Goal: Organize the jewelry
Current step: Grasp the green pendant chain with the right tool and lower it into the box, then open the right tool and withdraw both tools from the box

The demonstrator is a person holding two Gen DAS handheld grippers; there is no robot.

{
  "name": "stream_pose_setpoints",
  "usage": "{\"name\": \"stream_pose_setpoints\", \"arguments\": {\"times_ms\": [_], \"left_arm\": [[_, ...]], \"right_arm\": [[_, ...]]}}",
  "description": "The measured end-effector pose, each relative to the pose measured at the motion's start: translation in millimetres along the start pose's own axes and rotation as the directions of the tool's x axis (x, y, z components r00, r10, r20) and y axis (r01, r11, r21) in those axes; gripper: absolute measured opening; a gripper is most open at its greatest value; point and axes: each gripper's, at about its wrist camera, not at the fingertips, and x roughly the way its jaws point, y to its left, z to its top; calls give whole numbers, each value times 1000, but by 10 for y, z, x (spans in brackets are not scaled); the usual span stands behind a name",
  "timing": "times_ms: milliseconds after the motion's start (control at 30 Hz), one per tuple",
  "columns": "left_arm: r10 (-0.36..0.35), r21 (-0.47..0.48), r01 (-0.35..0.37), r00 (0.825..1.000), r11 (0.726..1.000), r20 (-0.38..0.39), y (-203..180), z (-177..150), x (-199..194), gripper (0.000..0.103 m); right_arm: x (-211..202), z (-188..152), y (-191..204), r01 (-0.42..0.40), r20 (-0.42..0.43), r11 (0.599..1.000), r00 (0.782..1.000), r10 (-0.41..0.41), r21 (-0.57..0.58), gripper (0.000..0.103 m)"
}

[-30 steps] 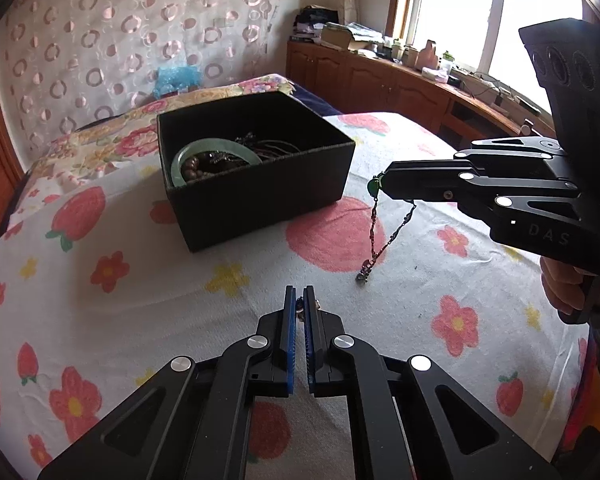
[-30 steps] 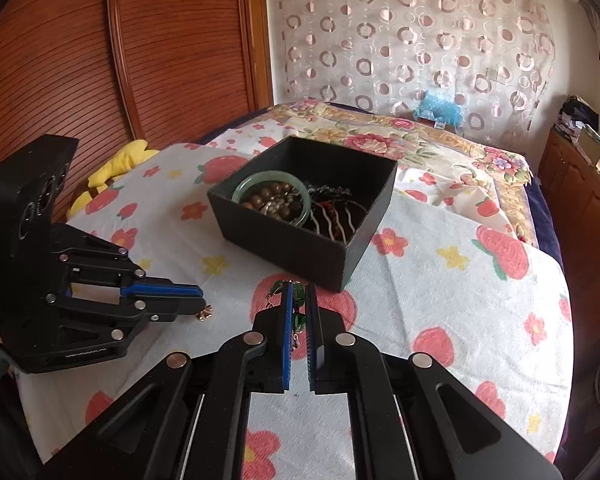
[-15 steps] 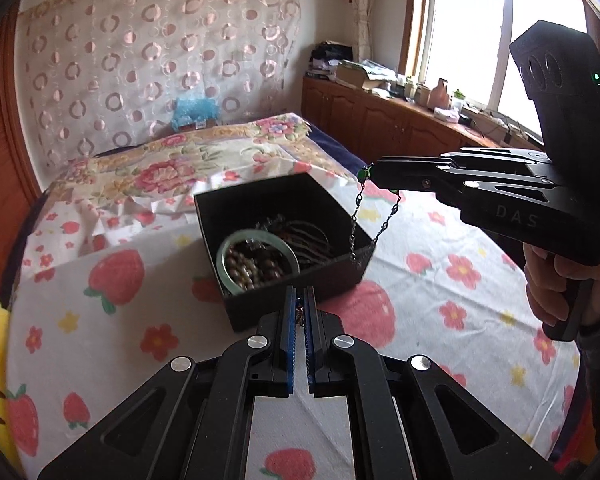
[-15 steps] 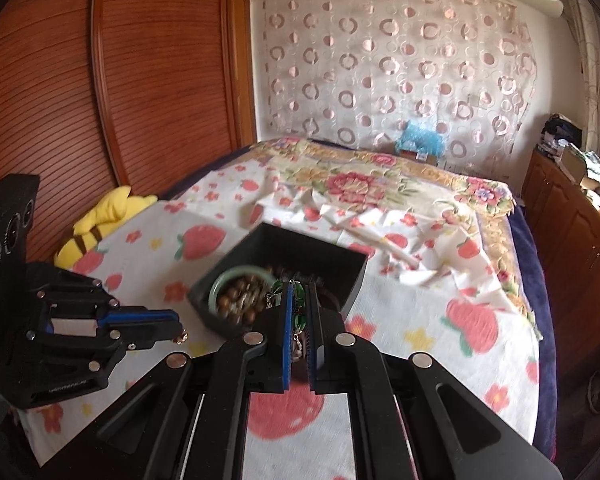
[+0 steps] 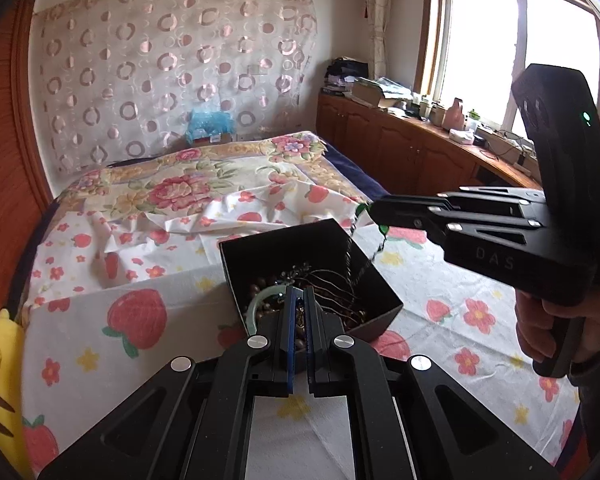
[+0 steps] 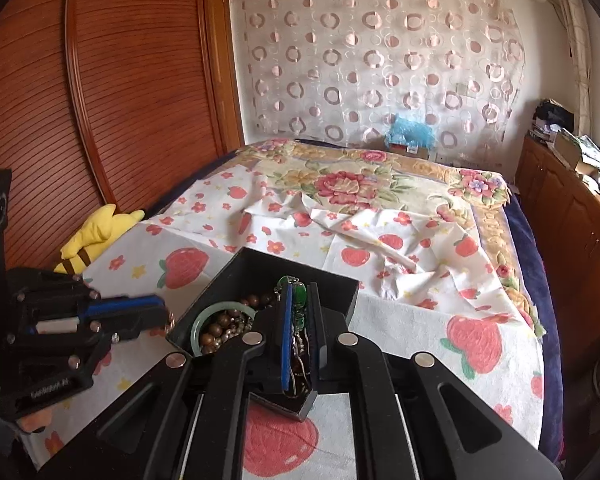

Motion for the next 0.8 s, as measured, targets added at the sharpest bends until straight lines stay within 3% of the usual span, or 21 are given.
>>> {"name": "stream_pose_setpoints", "arguments": {"times_ms": [333, 533, 633, 733, 800], "left_arm": [[12, -28, -13, 1000, 1000, -14, 27, 14, 124, 3], [44, -20, -44, 999, 999, -20, 18, -76, 93, 16], [62, -29, -62, 998, 998, -3, 29, -145, -16, 31], [89, -21, -89, 996, 996, 14, 15, -199, -113, 52], [109, -15, -109, 994, 994, 26, 1, -225, -183, 72]], "right_arm": [[-69, -135, -61, -4, 4, 1000, 1000, 4, 28, 15], [-212, -311, -73, 45, 24, 997, 999, -46, 64, 16], [-324, -420, -55, 63, 39, 995, 997, -67, 76, 16], [-469, -522, 0, 66, 62, 995, 996, -71, 80, 18], [-557, -559, 40, 70, 82, 994, 994, -76, 83, 25]]}}
